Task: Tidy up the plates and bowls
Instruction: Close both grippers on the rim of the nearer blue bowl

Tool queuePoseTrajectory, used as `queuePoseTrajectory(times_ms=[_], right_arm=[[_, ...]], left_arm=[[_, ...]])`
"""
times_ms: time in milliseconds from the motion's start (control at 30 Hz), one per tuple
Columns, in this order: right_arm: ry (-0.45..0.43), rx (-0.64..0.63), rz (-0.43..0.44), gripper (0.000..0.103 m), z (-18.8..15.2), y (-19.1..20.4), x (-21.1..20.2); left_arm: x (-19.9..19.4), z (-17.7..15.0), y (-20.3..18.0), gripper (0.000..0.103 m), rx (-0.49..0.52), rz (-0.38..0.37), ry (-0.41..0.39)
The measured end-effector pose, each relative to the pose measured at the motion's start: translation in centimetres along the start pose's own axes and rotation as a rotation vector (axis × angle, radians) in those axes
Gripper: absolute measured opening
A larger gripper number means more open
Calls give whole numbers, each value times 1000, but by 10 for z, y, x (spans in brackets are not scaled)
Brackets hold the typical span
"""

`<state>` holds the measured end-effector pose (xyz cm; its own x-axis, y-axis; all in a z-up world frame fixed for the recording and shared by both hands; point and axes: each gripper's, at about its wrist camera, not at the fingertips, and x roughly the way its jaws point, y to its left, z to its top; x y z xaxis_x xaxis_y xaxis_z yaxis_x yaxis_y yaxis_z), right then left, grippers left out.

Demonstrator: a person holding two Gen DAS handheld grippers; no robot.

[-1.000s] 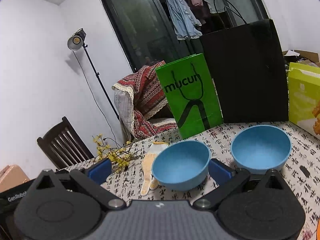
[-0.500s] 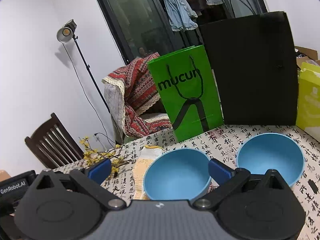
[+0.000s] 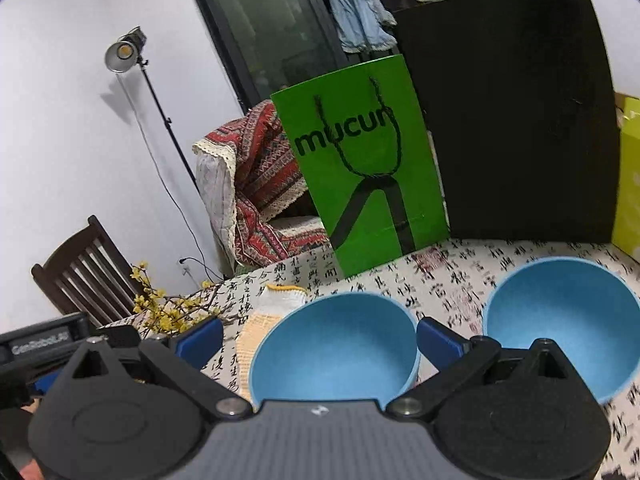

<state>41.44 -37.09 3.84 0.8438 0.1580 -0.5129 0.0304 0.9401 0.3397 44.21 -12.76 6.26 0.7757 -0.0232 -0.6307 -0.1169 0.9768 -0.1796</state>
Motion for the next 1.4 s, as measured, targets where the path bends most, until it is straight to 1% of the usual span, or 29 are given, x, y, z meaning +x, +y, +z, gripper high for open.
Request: queuePoseTrajectory(times_ms=[133,233,367,433,500,600,667,767,900,933,1033,1100,1133,1167,1200,1300,1367,1400], right_arm=[[-8,-19,-27,103,-2,-8,9],[-22,-17,-33,99,-3,-16,16],[-17,-25,-26,95,-5,-23,27],[-14,-34,-33,94,-6,-24,31],[-12,-54,-42,90,-8,-25,34],[6,-68,-51,82,-10,-29,40],[22,-71,-60,73,-12,-31,45],[43,-77,-69,66,-15,-31,51],[46,-117,-96,62,-18,-26,54],[49,-128,-105,59,-19,-25,55],[60,-145,-119,50,-21,-23,59],[66,-150,-124,49,-23,-23,62],[68,-155,-129,47,-23,-23,63],[70,-159,-134,46,-24,-23,64],[72,-163,-140,45,-25,-23,65],[83,-179,-150,44,-27,-21,68],[85,-191,-157,43,-28,-20,68],[85,-198,-161,43,-28,-19,69]], left_arm=[[13,-3,-7,103,-5,11,6],[21,-6,-13,103,3,16,8],[31,-10,-22,103,23,31,17],[33,-13,-26,103,34,37,0],[35,-15,-28,103,39,41,-10],[41,-16,-30,103,31,36,0],[46,-18,-32,103,29,30,10],[52,-22,-37,103,47,27,19],[58,-27,-43,102,62,6,35],[59,-29,-45,101,64,1,40],[63,-32,-51,95,82,-5,48],[65,-34,-53,89,91,-13,57],[66,-35,-55,87,94,-17,63],[67,-37,-56,82,98,-22,69],[67,-38,-57,75,105,-27,73],[70,-42,-62,69,127,-31,82],[72,-43,-63,67,122,-37,88],[73,-44,-63,62,120,-42,92]])
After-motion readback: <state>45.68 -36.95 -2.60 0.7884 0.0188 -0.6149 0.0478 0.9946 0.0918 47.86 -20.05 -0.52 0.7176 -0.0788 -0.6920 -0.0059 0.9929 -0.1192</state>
